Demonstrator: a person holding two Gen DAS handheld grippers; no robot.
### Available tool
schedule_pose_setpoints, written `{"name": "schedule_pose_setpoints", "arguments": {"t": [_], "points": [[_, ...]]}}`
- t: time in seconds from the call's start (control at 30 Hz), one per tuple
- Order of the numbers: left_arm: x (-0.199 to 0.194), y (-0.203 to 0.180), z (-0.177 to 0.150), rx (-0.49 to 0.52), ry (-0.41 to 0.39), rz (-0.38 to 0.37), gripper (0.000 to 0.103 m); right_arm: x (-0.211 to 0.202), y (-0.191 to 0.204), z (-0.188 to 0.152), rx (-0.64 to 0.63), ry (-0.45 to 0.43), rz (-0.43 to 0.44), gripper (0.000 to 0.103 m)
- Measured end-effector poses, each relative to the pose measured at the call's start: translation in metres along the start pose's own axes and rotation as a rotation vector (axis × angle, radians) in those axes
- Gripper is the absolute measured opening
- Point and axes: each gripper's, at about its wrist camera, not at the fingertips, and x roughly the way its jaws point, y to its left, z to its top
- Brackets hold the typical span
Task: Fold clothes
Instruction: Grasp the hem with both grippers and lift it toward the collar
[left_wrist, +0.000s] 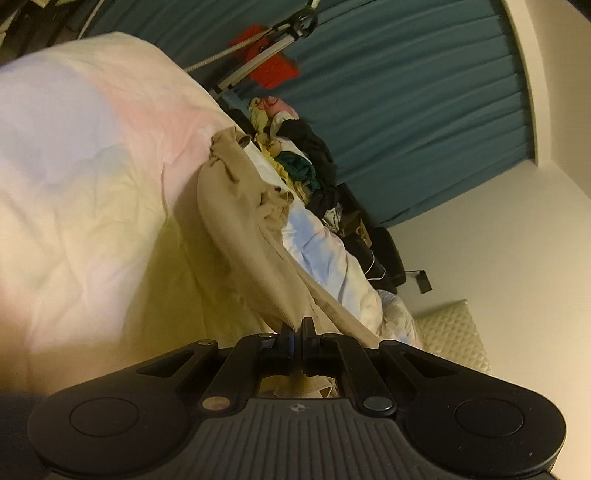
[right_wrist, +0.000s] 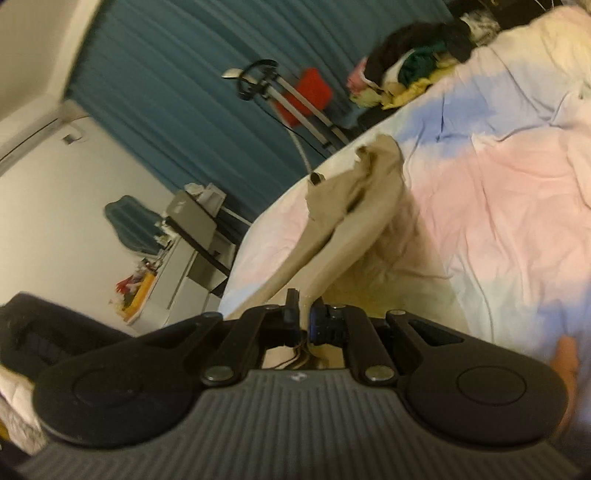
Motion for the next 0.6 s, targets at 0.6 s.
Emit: {"name": "schedule_pose_setpoints", "arguments": {"t": [0.6], "points": [[0.082,-0.01,0.077,0.051,-0.126,0.128,0.003,0.098,-0.026,0.05,0.055,-0.085,-0.061,0.008]]}}
